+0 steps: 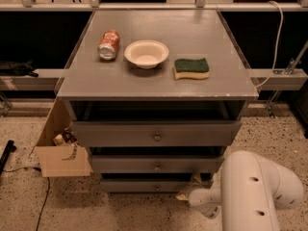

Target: Open bottom drawer

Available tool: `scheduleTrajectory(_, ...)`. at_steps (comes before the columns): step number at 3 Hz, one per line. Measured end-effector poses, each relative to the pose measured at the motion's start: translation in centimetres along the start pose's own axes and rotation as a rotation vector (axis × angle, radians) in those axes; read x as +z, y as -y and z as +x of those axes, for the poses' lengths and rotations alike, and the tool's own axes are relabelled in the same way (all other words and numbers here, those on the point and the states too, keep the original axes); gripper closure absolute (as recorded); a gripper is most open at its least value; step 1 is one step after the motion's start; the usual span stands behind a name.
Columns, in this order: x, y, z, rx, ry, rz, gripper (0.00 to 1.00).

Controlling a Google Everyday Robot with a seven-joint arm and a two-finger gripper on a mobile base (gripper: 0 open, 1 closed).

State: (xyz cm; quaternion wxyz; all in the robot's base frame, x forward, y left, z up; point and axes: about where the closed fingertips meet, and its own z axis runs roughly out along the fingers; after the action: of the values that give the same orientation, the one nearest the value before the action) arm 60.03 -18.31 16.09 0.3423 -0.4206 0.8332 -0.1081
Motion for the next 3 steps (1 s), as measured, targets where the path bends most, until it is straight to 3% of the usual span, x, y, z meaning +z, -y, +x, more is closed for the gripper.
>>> scheduleTrajectory(1,1.19,0.05,0.27,-0.03,-0.021,-0.001,0.0)
scheduleTrajectory(3,1.23,0.07,0.24,-0.031,-0.022,0.0,0.49)
